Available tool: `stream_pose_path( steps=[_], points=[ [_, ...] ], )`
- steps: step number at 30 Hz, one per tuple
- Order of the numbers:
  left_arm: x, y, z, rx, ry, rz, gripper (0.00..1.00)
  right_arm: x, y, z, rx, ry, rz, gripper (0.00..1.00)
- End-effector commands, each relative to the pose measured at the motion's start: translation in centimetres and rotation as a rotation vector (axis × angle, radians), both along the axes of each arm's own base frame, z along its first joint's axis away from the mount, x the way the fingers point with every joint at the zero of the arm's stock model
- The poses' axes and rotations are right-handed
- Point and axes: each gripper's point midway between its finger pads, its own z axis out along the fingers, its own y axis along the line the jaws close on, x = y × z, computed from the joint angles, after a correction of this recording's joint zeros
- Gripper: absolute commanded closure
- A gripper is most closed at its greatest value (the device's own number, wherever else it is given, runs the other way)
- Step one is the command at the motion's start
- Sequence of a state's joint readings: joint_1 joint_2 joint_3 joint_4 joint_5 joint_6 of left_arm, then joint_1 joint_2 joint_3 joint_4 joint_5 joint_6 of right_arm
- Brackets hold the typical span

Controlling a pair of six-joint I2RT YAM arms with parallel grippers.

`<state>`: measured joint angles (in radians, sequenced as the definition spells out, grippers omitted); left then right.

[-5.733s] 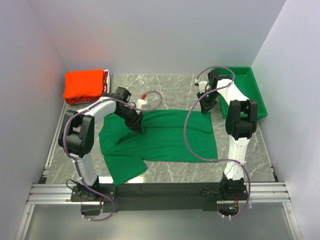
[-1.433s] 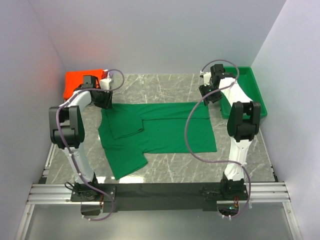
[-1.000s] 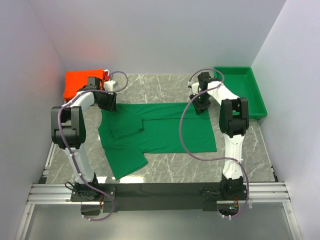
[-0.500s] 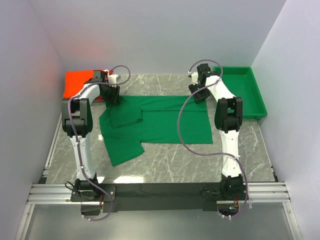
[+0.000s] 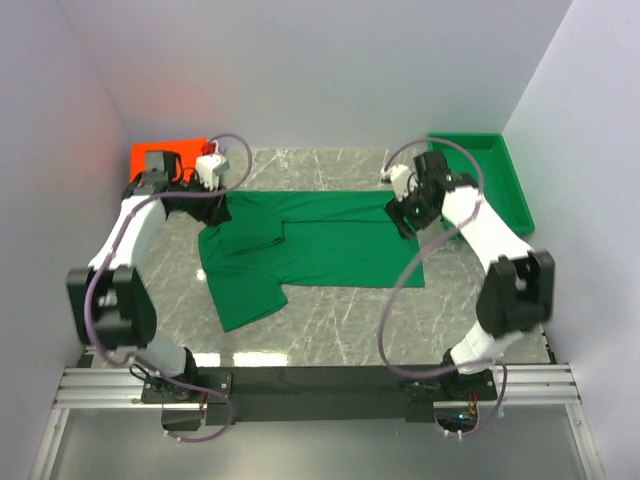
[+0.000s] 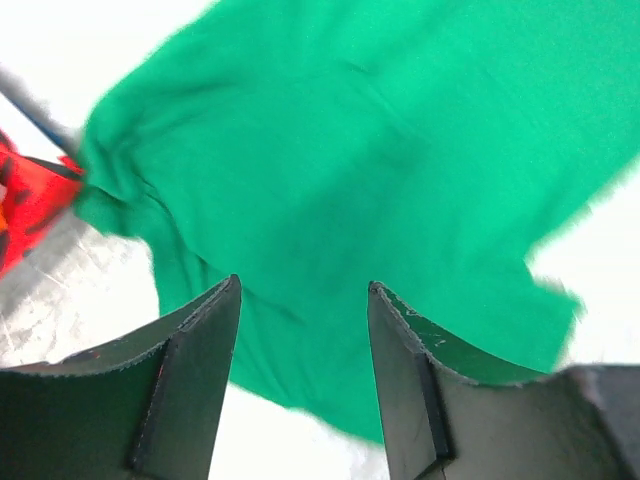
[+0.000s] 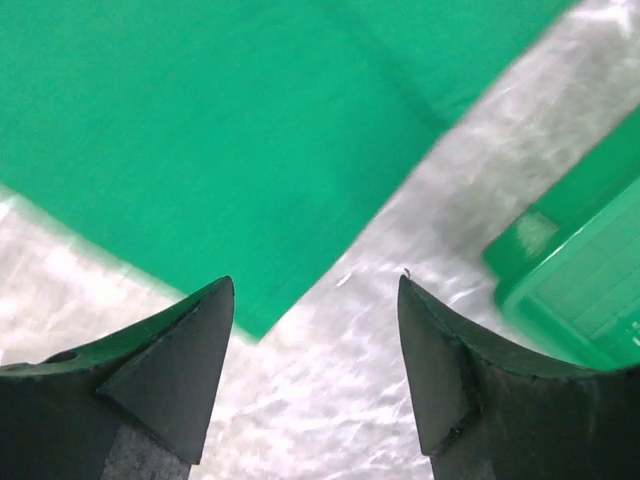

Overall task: Fold and stack the t-shirts
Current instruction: Fold the tshirt

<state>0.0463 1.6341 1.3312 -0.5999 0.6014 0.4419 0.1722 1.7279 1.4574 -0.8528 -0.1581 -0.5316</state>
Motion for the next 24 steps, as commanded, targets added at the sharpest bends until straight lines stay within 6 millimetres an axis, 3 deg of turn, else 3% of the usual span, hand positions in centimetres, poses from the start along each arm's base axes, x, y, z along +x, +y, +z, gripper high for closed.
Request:
stream_pose_path(
  steps=[1,2,5,10,12,17,24],
  points=[
    [-7.1,-1.4,-1.1,-0.004,0.049,-0.207,0.41,-4.5,0.9,-1.8,-0.048,0.005,0.158,0.28],
    [-8.2,-1.2,-1.5,0.014,0.051,-0.219,0.41,-5.4,0.8,-1.4,-0.054,-0.022,0.172,0.29],
    [-13.4,-1.0,-4.2,0.074,0.1,-0.297,0.4,-7.1,0.4,-3.1,-0.094,-0.039,0.204,0.32],
    [-18.1,0.1,-6.3,0.227,0.06,-0.401,0.4,-9.0,-0.1,-5.3,-0.135,-0.016,0.241,0.35],
    [-19.9,-0.8,-7.9,0.272,0.064,-0.475,0.4,-9.1,0.0,-6.0,-0.147,-0.021,0.259,0.35],
    [-22.4,-1.3,-10.6,0.39,0.058,-0.552,0.4,-10.2,0.0,-8.3,-0.178,0.013,0.287,0.37],
    [-22.7,-2.1,-11.9,0.418,0.082,-0.562,0.4,-10.5,-0.7,-9.9,-0.226,0.02,0.303,0.39]
  ],
)
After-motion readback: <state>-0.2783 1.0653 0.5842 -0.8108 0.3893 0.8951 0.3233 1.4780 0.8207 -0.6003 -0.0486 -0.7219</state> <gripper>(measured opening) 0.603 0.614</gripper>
